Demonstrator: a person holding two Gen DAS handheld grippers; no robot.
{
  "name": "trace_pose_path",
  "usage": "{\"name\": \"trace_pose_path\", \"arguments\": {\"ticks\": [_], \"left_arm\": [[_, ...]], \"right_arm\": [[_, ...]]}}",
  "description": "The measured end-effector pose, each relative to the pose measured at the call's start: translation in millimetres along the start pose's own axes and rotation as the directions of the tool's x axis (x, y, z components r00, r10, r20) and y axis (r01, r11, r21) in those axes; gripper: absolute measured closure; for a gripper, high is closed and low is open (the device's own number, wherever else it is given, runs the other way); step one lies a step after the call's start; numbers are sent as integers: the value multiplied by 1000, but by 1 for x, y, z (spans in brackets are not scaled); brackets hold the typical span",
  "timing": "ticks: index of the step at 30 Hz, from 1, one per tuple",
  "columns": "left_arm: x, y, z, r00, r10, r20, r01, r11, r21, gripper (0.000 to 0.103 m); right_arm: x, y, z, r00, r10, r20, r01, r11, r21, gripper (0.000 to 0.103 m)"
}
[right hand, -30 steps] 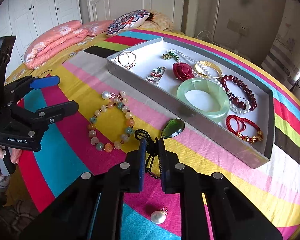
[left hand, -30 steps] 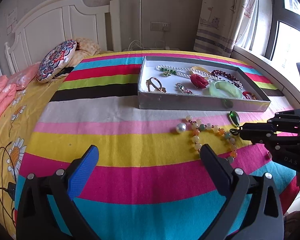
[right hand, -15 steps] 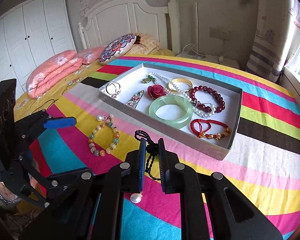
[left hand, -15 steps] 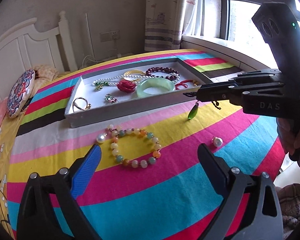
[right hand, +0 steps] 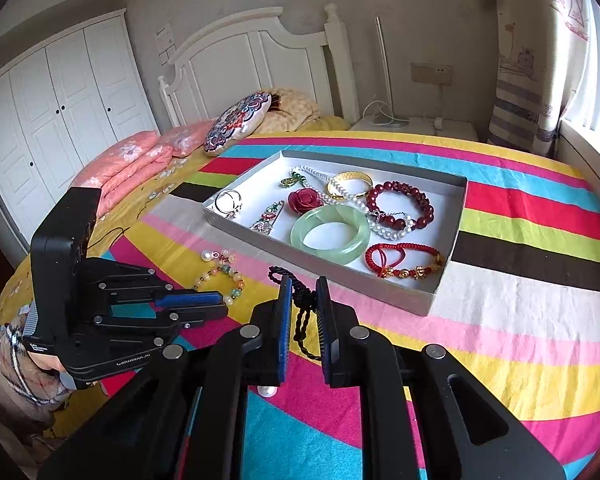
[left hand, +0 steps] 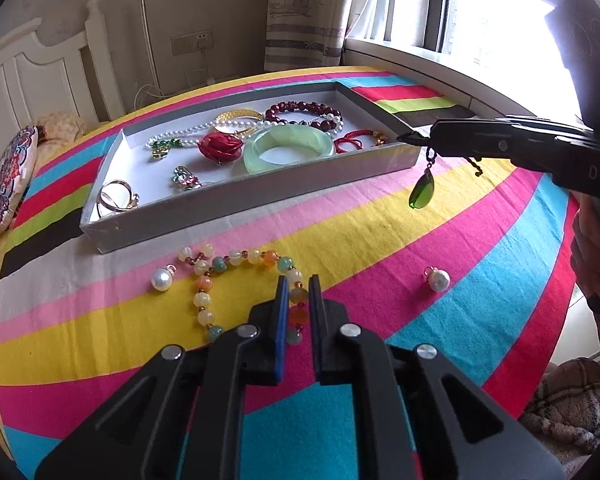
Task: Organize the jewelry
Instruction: 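Lift the green pendant with the right tool while the left tool grasps the multicolor bead bracelet, then lower pendant and bead bracelet into the tray and open both tools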
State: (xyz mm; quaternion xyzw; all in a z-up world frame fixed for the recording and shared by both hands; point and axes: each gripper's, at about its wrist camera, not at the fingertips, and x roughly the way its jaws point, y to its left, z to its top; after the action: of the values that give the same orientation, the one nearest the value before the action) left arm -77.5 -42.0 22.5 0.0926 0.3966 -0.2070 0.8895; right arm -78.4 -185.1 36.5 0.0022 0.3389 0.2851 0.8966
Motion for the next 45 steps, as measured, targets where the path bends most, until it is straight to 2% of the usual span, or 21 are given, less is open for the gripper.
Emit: {"name": "trace_pose_path", "arguments": {"ticks": [4, 11, 17, 22, 29, 33, 35, 36, 39, 42, 45], "left_arm": [[-19, 12, 8, 999, -4, 42, 6, 999, -35, 94], [-50, 19, 30, 994, 21, 107, -18, 999, -28, 94], [-64, 24, 45, 989, 38, 141, -35, 999, -25, 94], [-67, 27, 62, 987, 60, 149, -61, 998, -1, 94], [-59, 50, 93, 984, 106, 141, -106, 994, -3, 94], [-54, 68, 105, 985, 93, 143, -86, 995, -52, 94], [-57, 71, 107, 984, 88, 157, -79, 995, -63, 94], [-58, 72, 108, 983, 87, 163, -78, 995, -63, 94], [-58, 71, 109, 982, 85, 169, -77, 995, -56, 94], [-54, 71, 107, 983, 77, 164, -69, 996, -57, 94], [-49, 71, 106, 985, 68, 158, -59, 996, -60, 94]], "right_arm": [[-4, -1, 1, 1000, 19, 17, -20, 1000, 18, 90], [-19, 7, 11, 998, 22, 58, -22, 1000, 0, 90], [-26, 15, 20, 997, 18, 73, -16, 999, -29, 90], [-14, 22, 32, 998, 13, 59, -9, 998, -64, 90], [25, 23, 53, 998, 55, 2, -55, 996, -70, 90], [34, 21, 59, 997, 67, -27, -69, 995, -73, 89], [36, 27, 52, 995, 74, -63, -81, 990, -113, 87], [37, 29, 46, 995, 63, -82, -74, 987, -140, 80], [48, 29, 21, 988, 23, -153, -51, 982, -180, 72], [68, 17, 4, 975, 9, -222, -41, 990, -138, 72], [83, 18, 0, 967, 2, -256, -39, 989, -140, 72]]}}
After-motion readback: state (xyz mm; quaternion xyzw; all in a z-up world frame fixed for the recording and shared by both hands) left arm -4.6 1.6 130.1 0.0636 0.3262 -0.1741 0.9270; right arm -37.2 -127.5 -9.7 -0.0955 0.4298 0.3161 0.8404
